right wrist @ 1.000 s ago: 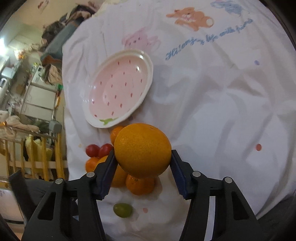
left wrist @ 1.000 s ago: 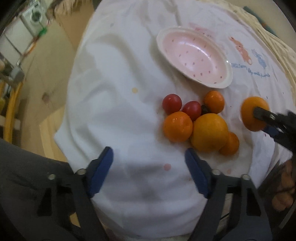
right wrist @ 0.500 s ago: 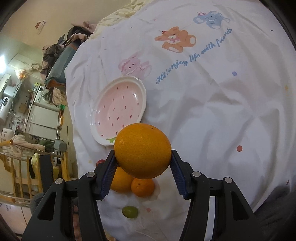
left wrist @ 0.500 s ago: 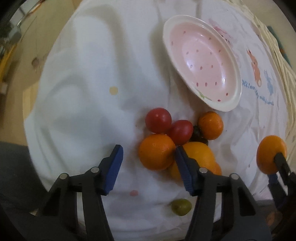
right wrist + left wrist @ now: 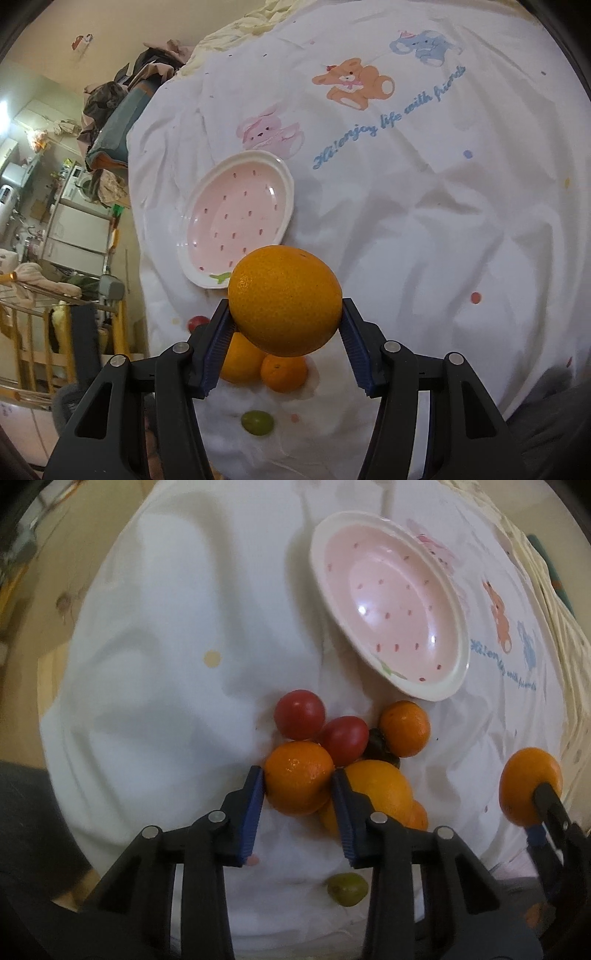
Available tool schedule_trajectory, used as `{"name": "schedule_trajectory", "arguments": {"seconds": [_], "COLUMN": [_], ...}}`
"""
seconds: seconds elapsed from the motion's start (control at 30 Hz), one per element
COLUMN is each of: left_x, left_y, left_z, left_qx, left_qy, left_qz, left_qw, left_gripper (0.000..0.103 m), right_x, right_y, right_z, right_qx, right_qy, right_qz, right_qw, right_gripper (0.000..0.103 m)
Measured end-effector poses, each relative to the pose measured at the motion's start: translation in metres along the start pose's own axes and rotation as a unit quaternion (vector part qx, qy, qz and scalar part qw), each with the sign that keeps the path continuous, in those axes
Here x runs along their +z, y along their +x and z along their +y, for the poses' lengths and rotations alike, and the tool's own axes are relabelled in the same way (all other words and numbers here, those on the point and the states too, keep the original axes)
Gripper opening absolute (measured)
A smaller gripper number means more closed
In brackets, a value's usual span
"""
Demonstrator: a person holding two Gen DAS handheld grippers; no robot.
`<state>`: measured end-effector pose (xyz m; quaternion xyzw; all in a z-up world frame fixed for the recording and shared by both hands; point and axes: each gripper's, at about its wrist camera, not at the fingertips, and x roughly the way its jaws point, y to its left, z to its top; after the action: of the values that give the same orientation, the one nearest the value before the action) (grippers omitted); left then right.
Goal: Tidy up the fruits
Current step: 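Grasp a small tangerine with the left tool while the right tool lifts the orange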
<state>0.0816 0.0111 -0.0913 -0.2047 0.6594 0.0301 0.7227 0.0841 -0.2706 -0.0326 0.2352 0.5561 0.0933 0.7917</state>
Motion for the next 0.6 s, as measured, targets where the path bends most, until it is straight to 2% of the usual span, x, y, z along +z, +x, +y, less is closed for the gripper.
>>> {"name": "schedule_trajectory", "arguments": {"seconds": [0.23,0.33,0.43,0.6], "left_x": [0.007,0.018,0.035,0.061], "left_y": [-0.042,-0.061,-0.073,-0.085], "left_z": [-0.014,-0.023,-0.036,-0.04], "left_qx": [0.003,0.003,0.021,0.017], "left_qy": [0.063,0.097,0.126,0.138], "left_qz": [-0.063,-0.097,-0.134,-0.152], "left_qw": [0.996,0.9905,0.9827,0.9786], "left_gripper": [0.032,0.032,0.032,0.032], "right_x": [0.004,0.009,0.022,0.046], "right_y": [0.001,0.001,0.0,0.003], "right_z": [-0.004,0.0,0.008,0.019], "right_qx": [-0.003,0.001,0.007,0.015], "right_qy": [0.004,0.001,-0.014,-0.034], "right_qz": [0.0,-0.001,-0.003,-0.006], "right_qw": [1.0,1.0,1.0,0.999], "right_gripper": [0.059,0.059,0.059,0.059]}}
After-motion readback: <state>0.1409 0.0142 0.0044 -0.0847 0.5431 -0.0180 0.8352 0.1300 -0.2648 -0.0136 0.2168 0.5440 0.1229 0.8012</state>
